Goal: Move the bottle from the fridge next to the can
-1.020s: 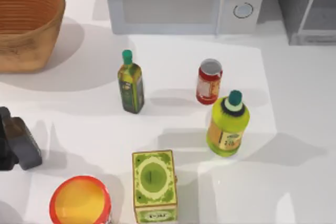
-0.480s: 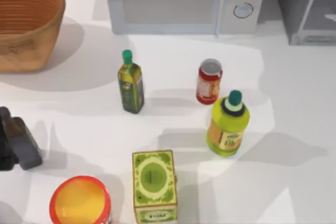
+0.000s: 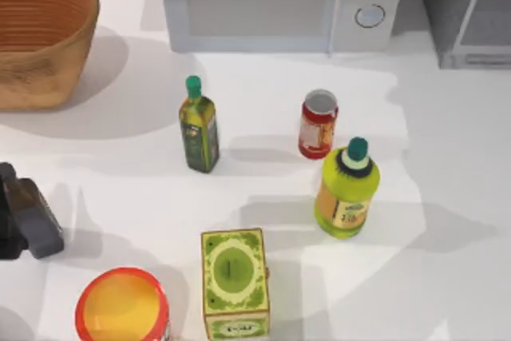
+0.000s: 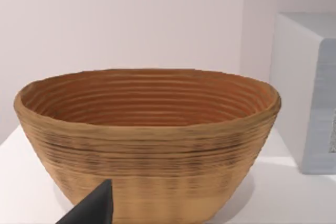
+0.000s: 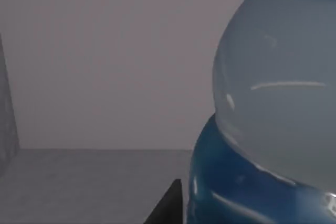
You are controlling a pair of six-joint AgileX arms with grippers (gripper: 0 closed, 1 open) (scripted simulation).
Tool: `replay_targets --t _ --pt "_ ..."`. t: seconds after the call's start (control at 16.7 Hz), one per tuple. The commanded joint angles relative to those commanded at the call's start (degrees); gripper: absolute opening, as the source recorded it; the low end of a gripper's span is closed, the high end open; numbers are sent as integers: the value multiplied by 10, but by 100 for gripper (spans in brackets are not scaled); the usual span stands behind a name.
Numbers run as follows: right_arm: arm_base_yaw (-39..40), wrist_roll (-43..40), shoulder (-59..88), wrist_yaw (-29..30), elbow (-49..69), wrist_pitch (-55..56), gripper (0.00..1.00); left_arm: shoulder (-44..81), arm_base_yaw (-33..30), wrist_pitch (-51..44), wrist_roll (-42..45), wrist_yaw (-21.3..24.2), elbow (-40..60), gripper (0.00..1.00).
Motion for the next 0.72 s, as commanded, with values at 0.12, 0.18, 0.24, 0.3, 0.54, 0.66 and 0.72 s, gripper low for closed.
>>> replay_targets --t 0.12,0.18,0.24,0.3,0.54,0.66,0.72 --pt "-9 0 -41 -11 -77 27 0 0 0 0 0 0 0 100" --pt "-14 0 -62 -17 -115 41 0 0 0 0 0 0 0 100" --pt "-18 0 -82 -22 -150 54 0 0 0 0 0 0 0 100" --pt "-22 0 -101 -27 -180 67 0 0 0 0 0 0 0 100" --pt "-32 0 -144 -39 -237 97 0 0 0 0 0 0 0 100" --pt "-32 0 -144 -39 -237 97 0 0 0 0 0 0 0 100" --pt "-32 0 -144 -39 -237 97 0 0 0 0 0 0 0 100"
